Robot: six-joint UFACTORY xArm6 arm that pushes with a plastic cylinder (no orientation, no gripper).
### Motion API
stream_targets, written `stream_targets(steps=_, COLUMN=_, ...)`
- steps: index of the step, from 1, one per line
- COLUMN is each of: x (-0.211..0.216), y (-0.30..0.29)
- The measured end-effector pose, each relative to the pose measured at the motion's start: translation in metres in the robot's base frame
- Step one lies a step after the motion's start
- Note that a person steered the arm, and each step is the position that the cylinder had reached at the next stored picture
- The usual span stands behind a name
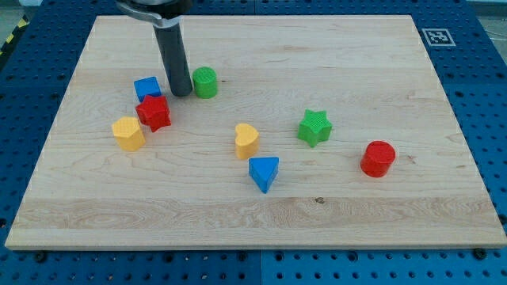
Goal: Move the blue cube to the left center of the board
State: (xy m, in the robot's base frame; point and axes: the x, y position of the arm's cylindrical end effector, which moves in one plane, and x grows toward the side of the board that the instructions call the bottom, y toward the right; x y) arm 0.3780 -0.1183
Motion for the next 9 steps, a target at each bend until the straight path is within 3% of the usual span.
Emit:
stream_targets(steps=6, x=0.012, y=-0.059)
stream_targets(steps=9, x=-0.043, y=-0.089)
